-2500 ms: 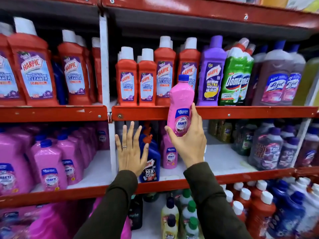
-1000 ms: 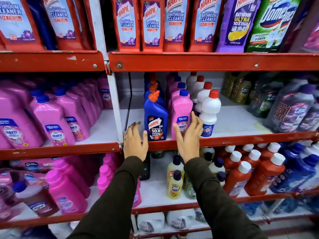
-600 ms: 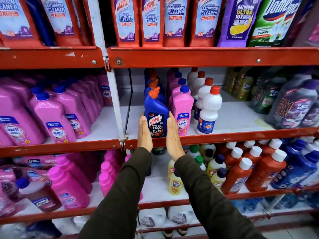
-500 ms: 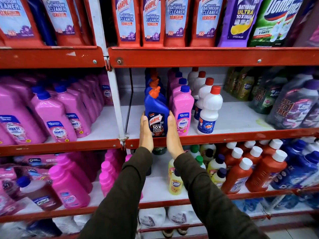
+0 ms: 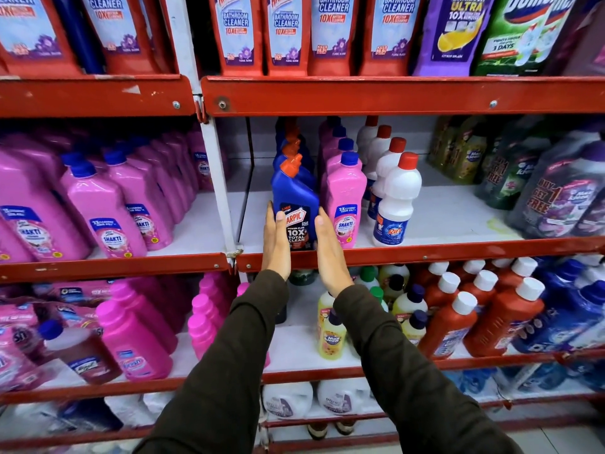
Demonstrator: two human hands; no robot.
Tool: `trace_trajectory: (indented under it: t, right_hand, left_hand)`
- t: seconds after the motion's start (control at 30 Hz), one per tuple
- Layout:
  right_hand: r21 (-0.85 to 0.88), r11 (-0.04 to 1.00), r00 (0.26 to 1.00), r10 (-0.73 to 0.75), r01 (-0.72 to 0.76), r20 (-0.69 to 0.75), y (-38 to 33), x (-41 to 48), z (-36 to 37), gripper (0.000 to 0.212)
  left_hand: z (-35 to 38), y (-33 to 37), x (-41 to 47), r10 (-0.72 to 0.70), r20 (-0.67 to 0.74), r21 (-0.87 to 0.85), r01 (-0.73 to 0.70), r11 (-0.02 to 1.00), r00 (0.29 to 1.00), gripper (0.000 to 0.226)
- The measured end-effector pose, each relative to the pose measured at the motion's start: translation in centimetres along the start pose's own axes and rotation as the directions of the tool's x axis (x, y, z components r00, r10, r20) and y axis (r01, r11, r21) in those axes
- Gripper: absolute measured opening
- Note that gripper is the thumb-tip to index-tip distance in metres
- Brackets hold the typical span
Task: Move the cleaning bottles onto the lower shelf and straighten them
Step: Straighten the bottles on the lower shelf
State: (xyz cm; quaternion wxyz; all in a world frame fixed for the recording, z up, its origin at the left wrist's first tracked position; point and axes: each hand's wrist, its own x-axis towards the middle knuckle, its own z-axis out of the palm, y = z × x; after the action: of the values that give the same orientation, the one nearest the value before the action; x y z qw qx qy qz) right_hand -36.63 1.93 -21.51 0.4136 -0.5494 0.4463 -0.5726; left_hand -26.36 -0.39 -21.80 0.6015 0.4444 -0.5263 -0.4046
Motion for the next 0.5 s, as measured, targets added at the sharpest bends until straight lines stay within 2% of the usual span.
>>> trace_trajectory:
  t: [0.07, 0.13, 0.17, 0.2, 0.27, 0.37, 0.43, 0.5]
  right_hand:
    - [0.043, 0.999, 0.997, -0.008, 0.012, -0.081, 0.5, -0.6, -0.7, 0.068]
    - [0.082, 0.993, 0.972, -0.061, 0.081, -0.227, 1.2, -1.3, -1.8, 0.047]
    - [0.089, 0.99, 0.948, -0.079, 0.111, -0.308, 1.4, -1.5, -2.5, 0.041]
    - [0.1, 0.986, 0.926, -0.086, 0.131, -0.369, 1.5, -1.5, -3.4, 0.039]
    - [0.112, 0.984, 0.911, -0.082, 0.138, -0.405, 1.5, -1.0, -4.9, 0.04]
    - [0.112, 0.989, 0.943, -0.053, 0.094, -0.328, 0.7, 0.5, -6.3, 0.049]
    - [0.153, 0.986, 0.964, -0.031, 0.073, -0.264, 0.6, 1.3, -6.9, 0.058]
    - [0.176, 0.983, 0.977, -0.012, 0.051, -0.215, 0.3, 1.7, -7.2, 0.053]
  left_hand:
    - [0.4, -0.3, -0.7, 0.078, -0.15, 0.086, -0.066, 0.994, 0.986, 0.071]
    - [0.8, -0.2, -1.5, 0.255, -0.318, 0.185, -0.205, 0.961, 0.913, 0.061]
    - [1.2, -0.1, -1.7, 0.35, -0.359, 0.233, -0.279, 0.931, 0.865, 0.055]
    - [1.6, 0.1, -1.8, 0.43, -0.351, 0.273, -0.348, 0.897, 0.832, 0.05]
    - [2.8, 0.4, -1.9, 0.526, -0.235, 0.312, -0.449, 0.837, 0.817, 0.044]
    - [5.5, 0.7, -2.5, 0.454, -0.046, 0.268, -0.427, 0.864, 0.89, 0.051]
    - [7.3, 0.5, -2.9, 0.313, 0.049, 0.209, -0.316, 0.925, 0.948, 0.063]
    - [8.6, 0.1, -3.1, 0.15, 0.08, 0.183, -0.163, 0.97, 0.985, 0.075]
